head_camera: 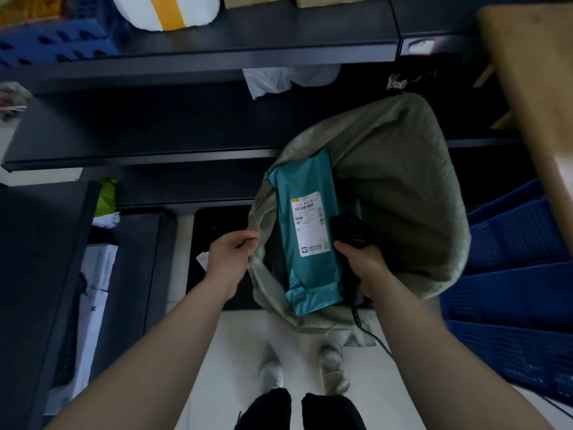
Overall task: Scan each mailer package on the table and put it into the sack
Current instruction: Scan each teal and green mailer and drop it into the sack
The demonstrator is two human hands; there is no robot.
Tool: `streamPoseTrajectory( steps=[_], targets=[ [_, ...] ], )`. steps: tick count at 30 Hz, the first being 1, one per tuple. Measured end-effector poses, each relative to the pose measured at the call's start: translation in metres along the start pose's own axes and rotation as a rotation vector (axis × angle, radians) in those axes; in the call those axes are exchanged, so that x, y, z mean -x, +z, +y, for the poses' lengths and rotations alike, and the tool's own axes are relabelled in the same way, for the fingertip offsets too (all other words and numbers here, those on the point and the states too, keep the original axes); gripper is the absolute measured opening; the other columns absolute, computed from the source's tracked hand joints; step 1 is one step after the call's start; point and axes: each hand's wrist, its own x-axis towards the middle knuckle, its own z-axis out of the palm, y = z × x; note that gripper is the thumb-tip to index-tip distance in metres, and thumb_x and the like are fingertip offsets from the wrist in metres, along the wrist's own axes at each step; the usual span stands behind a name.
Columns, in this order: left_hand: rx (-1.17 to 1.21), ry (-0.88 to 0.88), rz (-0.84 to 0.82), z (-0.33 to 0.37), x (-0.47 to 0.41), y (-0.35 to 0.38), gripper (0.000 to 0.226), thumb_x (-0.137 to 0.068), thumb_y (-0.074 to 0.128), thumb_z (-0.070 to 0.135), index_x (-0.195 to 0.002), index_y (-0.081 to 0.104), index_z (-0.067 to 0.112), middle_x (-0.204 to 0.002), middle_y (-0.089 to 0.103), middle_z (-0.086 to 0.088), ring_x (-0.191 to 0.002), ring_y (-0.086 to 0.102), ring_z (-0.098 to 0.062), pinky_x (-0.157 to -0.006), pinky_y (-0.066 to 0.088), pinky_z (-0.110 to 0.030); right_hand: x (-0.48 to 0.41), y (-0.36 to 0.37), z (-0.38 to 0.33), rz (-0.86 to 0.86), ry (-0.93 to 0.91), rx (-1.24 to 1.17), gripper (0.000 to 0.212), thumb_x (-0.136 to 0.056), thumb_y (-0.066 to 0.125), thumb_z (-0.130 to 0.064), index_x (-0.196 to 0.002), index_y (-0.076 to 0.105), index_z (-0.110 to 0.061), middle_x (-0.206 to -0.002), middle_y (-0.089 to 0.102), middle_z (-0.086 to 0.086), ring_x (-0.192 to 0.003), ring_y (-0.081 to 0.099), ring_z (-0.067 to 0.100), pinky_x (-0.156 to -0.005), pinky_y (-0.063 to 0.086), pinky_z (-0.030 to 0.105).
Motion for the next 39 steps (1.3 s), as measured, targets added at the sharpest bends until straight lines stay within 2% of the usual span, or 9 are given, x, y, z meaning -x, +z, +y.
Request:
streamPoseTrajectory(
  steps=[4,8,11,13,19,22,28,34,39],
  targets=[
    [-0.121,0.044,-0.017,0.005,0.013,-0.003,0.015,-0.091,0.063,0.010,-0.094,0.068,0.024,-0.113,0.067,-0.001,-0.110,0.062,-0.021,-0.102,0.048,-0.044,0.049,-0.019,-0.008,0.015,-0.115,0.087,0.045,-0.083,0.076,-0.020,-0.122,0.063,0.000,-0.114,0.067,0.012,-0.103,0.063,0.026,-0.089,0.052,0.035],
    [-0.350,0.132,-0.127,0.030,0.052,-0.006,0.027,-0.094,0.059,0.018,-0.122,0.059,0.014,-0.121,0.060,0.002,-0.107,0.056,-0.013,-0.094,0.044,-0.028,0.129,-0.047,-0.019,0.033,-0.202,0.080,0.015,-0.085,0.074,-0.017,-0.097,0.067,-0.011,-0.088,0.066,0.007,-0.083,0.059,0.019,-0.073,0.046,0.031],
    [-0.558,0.252,-0.196,0.057,0.093,0.002,0.012,-0.096,0.053,0.016,-0.107,0.058,0.019,-0.099,0.055,0.007,-0.101,0.052,-0.015,-0.079,0.039,-0.024,0.189,-0.078,-0.023,0.075,-0.248,0.103,0.013,-0.084,0.074,-0.021,-0.087,0.068,-0.009,-0.079,0.066,0.008,-0.075,0.061,0.021,-0.068,0.048,0.036],
    [-0.671,0.324,-0.241,0.076,0.124,0.013,0.010,-0.096,0.053,0.017,-0.102,0.061,0.017,-0.100,0.059,0.003,-0.102,0.056,-0.019,-0.084,0.041,-0.026,0.228,-0.104,-0.025,0.095,-0.272,0.086,0.014,-0.085,0.073,-0.020,-0.082,0.067,-0.007,-0.075,0.065,0.010,-0.070,0.062,0.022,-0.062,0.047,0.035],
    [-1.081,0.778,-0.381,0.117,0.227,0.073,0.028,-0.096,0.052,0.028,-0.117,0.062,0.013,-0.117,0.063,-0.004,-0.111,0.058,-0.023,-0.096,0.048,-0.038,0.320,-0.205,-0.009,0.198,-0.296,0.108,0.012,-0.086,0.069,-0.014,-0.079,0.064,-0.005,-0.068,0.064,0.010,-0.051,0.059,0.017,-0.048,0.045,0.026],
    [-1.233,1.007,-0.384,0.128,0.287,0.118,0.034,-0.097,0.049,0.035,-0.124,0.059,0.017,-0.122,0.060,-0.002,-0.110,0.057,-0.023,-0.090,0.050,-0.040,0.355,-0.266,0.005,0.252,-0.292,0.167,0.017,-0.086,0.068,-0.013,-0.072,0.060,-0.008,-0.062,0.061,0.007,-0.042,0.058,0.009,-0.047,0.048,0.024],
    [-1.318,1.271,-0.411,0.117,0.393,0.219,0.032,-0.098,0.046,0.036,-0.122,0.060,0.019,-0.122,0.060,0.001,-0.105,0.058,-0.020,-0.081,0.049,-0.033,0.402,-0.400,0.031,0.380,-0.320,0.227,0.016,-0.089,0.068,-0.025,-0.094,0.065,-0.010,-0.080,0.070,0.006,-0.050,0.064,0.007,-0.052,0.048,0.024],
    [-1.330,1.332,-0.399,0.091,0.467,0.310,0.040,-0.099,0.042,0.037,-0.135,0.052,0.021,-0.130,0.057,0.000,-0.111,0.056,-0.020,-0.087,0.049,-0.031,0.413,-0.514,0.052,0.476,-0.326,0.248,0.019,-0.087,0.068,-0.025,-0.095,0.067,-0.008,-0.082,0.072,0.008,-0.053,0.064,0.011,-0.052,0.047,0.025],
    [-1.387,1.349,-0.352,0.083,0.490,0.373,0.039,-0.095,0.047,0.038,-0.128,0.057,0.021,-0.127,0.060,-0.002,-0.114,0.057,-0.025,-0.090,0.049,-0.035,0.398,-0.582,0.046,0.490,-0.313,0.210,0.020,-0.086,0.068,-0.025,-0.098,0.066,-0.009,-0.080,0.071,0.007,-0.054,0.064,0.013,-0.053,0.048,0.026]
  ],
)
